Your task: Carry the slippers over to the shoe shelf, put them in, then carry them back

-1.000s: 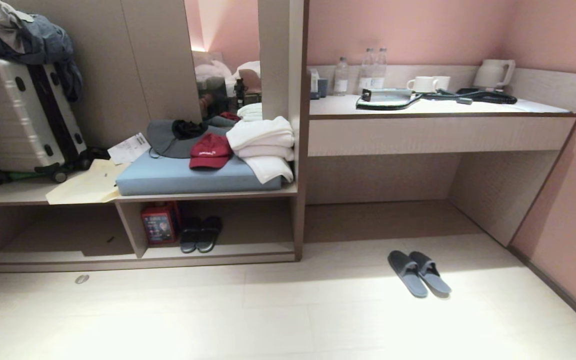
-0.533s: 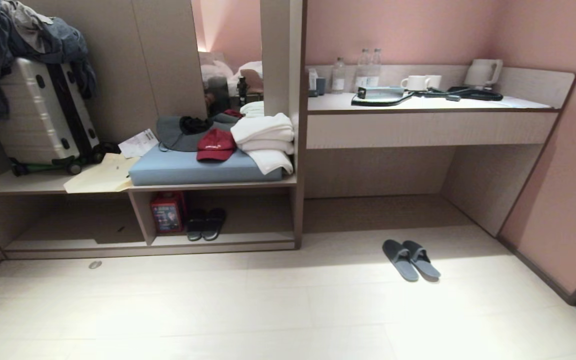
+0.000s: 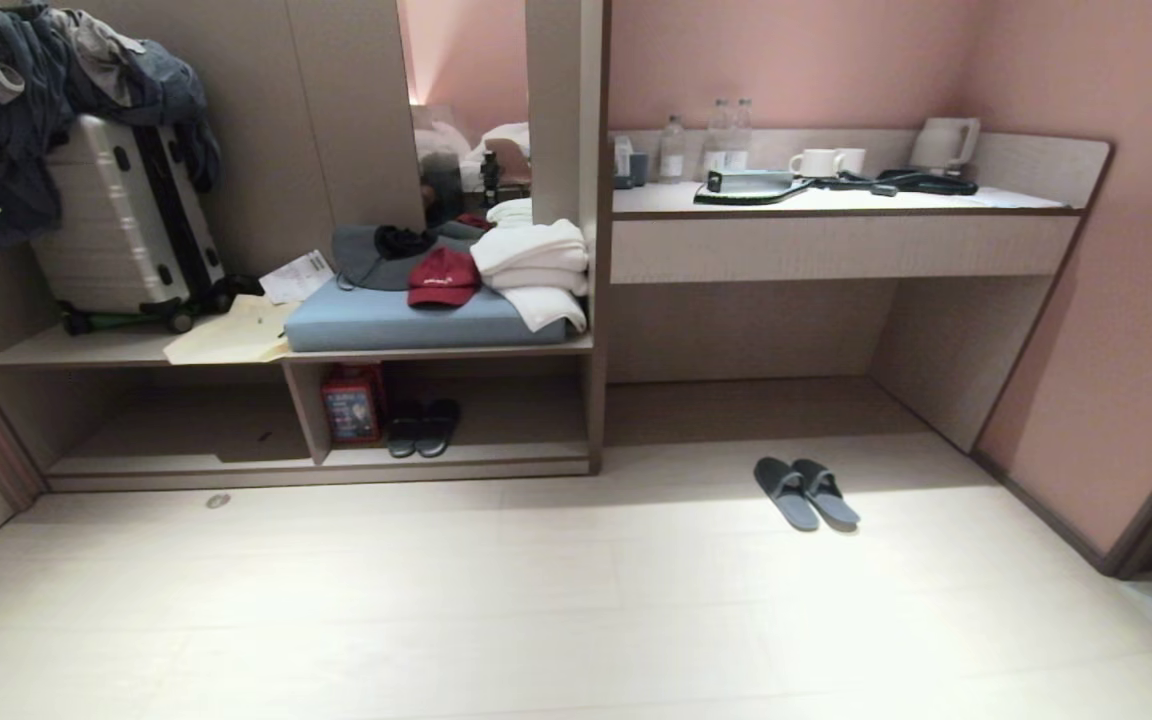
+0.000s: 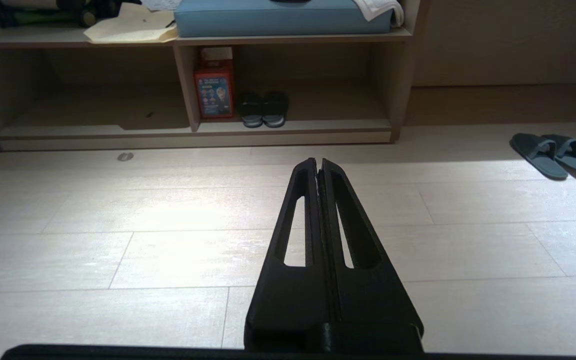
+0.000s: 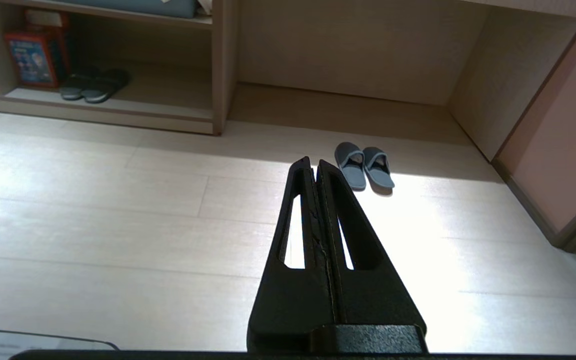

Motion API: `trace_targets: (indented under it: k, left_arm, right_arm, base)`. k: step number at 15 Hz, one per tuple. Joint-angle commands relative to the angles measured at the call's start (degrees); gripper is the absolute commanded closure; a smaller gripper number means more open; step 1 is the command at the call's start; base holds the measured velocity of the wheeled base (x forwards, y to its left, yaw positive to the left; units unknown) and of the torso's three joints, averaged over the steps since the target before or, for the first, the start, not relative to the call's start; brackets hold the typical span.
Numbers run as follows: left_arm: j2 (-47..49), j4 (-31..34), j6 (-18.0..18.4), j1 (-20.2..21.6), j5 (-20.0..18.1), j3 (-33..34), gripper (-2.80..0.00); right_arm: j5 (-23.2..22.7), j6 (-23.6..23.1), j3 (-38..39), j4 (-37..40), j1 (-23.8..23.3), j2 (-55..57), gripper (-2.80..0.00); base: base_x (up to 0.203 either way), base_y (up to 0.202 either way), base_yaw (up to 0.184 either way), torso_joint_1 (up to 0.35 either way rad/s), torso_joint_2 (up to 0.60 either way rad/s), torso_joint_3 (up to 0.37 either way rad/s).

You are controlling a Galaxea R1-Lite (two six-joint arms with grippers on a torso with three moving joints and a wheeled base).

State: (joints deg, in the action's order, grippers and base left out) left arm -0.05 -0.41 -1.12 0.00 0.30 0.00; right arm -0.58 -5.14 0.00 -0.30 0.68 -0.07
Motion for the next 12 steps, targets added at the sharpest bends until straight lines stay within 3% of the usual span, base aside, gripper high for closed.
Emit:
trace_targets:
  k: [1, 12]
  left_arm:
    - [0.05, -0.02, -0.02, 0.00, 0.05, 0.00, 0.00]
    - [0.05, -0.02, -0.02, 0.00, 0.05, 0.00, 0.00]
  right_arm:
    - [-0.04, -0.04, 0.00, -0.05, 0.02, 0.07, 0.00]
    - [-0.04, -0.04, 0.00, -0.05, 0.02, 0.07, 0.00]
  base:
    - [-0.195, 0.000, 0.001, 0.001, 0.00, -0.001]
    - [-0.197, 0.000, 0.001, 0.004, 0.00, 0.002]
